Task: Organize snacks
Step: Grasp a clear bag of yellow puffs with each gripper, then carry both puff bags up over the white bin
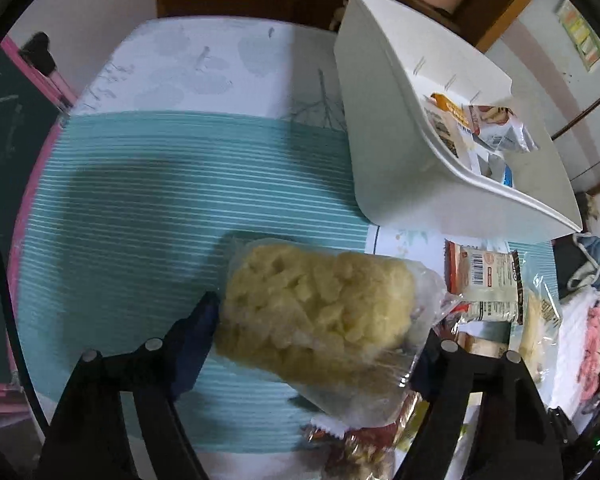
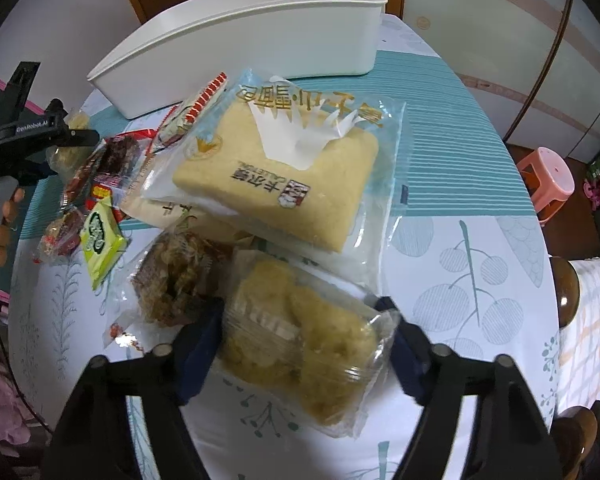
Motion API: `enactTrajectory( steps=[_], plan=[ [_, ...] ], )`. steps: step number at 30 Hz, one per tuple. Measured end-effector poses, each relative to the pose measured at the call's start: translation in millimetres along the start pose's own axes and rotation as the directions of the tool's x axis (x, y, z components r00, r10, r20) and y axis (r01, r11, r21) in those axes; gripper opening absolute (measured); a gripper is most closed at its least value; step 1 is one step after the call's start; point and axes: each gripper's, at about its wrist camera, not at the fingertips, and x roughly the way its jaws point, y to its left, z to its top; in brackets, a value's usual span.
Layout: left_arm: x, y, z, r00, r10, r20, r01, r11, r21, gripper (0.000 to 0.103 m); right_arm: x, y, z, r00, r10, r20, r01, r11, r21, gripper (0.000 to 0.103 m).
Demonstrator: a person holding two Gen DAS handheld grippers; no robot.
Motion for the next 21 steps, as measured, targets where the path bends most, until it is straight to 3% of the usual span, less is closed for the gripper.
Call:
enactTrajectory(
  steps=[6,13,21],
  plan=[
    [-48.5,-18.8,-18.5,0.994,0.014,0.111,-0.024,0.996,0.081,0.078,-8.3,2.7,-2.7,1.000,0.016,0.016,-0.016,1.000,-0.006,0.064],
    [-115.1,-46.6,-49.8,0.980,-0.066,0.187,0.029,0.981,0.194,0.078,-41.8,9.1,-5.6,0.996,0.030,0.090,-0.028,0.999,-0.017,0.064],
    [-178.8,-84.7,-77.9,0.951,-0.148,0.271,0.057,0.946,0.319,0.078,-86.5,25.1,1.4,0.980,0.043,0.192,-0.031,0.997,-0.065,0.064]
  ],
)
